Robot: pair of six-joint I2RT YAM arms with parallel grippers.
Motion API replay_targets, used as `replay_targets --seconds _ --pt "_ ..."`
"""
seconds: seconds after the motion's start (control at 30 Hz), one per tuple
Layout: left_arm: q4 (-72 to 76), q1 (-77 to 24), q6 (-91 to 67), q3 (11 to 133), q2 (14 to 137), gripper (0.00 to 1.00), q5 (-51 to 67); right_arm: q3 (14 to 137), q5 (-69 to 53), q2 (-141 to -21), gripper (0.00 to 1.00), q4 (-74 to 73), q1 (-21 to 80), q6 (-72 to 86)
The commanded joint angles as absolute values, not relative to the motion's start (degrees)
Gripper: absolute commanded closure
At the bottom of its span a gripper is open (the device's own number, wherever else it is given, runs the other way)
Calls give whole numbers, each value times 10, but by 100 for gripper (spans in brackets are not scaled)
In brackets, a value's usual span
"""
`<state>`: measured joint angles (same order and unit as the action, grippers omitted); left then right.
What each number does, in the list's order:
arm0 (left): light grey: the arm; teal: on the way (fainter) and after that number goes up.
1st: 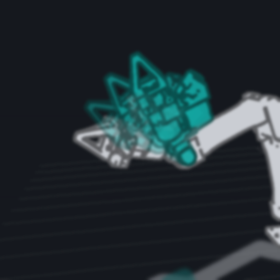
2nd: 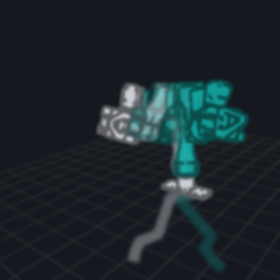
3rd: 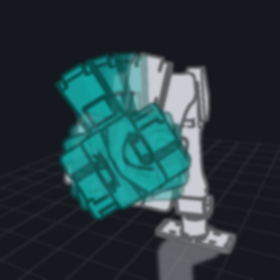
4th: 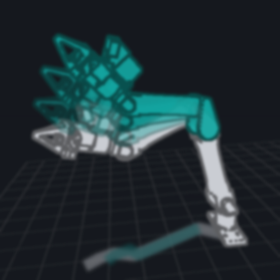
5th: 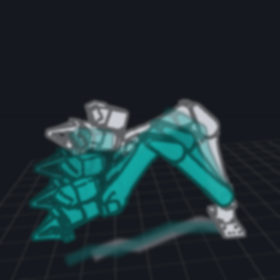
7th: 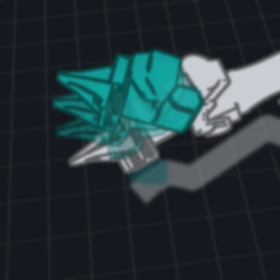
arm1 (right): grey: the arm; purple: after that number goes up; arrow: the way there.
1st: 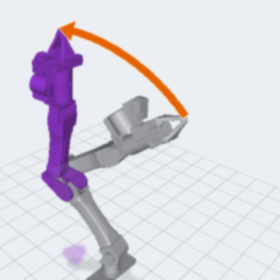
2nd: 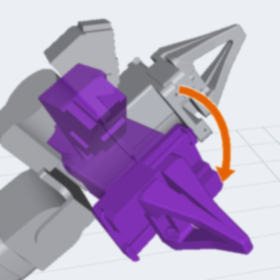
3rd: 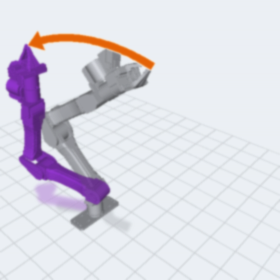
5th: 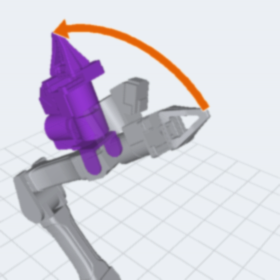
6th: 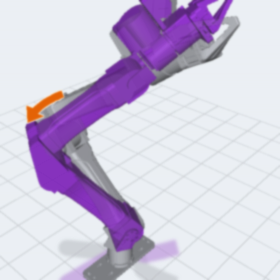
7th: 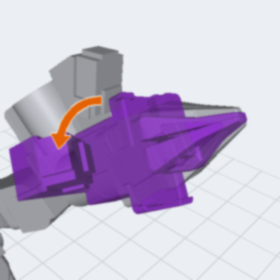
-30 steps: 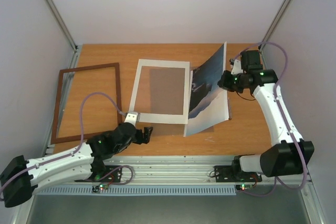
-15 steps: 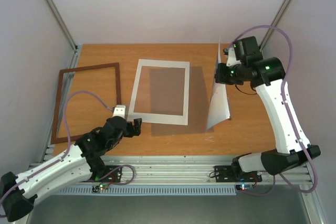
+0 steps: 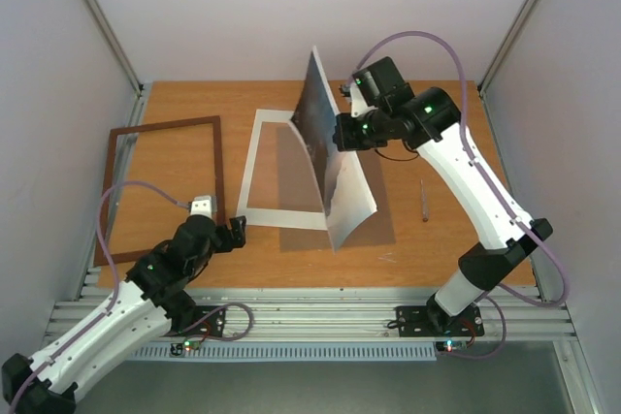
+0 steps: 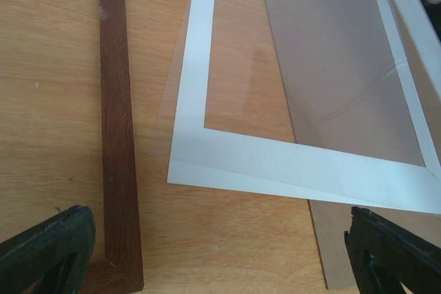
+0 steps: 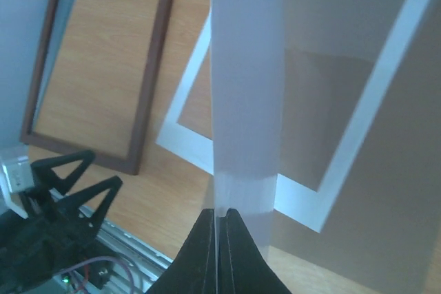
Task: Take the photo out of the frame
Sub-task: Place the photo in the photo frame.
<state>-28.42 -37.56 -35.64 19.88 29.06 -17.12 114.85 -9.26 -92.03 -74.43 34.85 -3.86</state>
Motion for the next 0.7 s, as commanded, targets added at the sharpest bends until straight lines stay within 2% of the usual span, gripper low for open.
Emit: replay_targets --seconds 0.0,0.17,0.67 --pt "-302 -373 -364 193 267 1 -169 1155 -121 -933 99 -686 363 -2" --pt "-292 -372 -373 179 251 1 -166 1057 -97 -910 99 -590 355 56" --pt "-278 -372 -373 176 260 1 -145 666 -200 -866 99 -290 226 167"
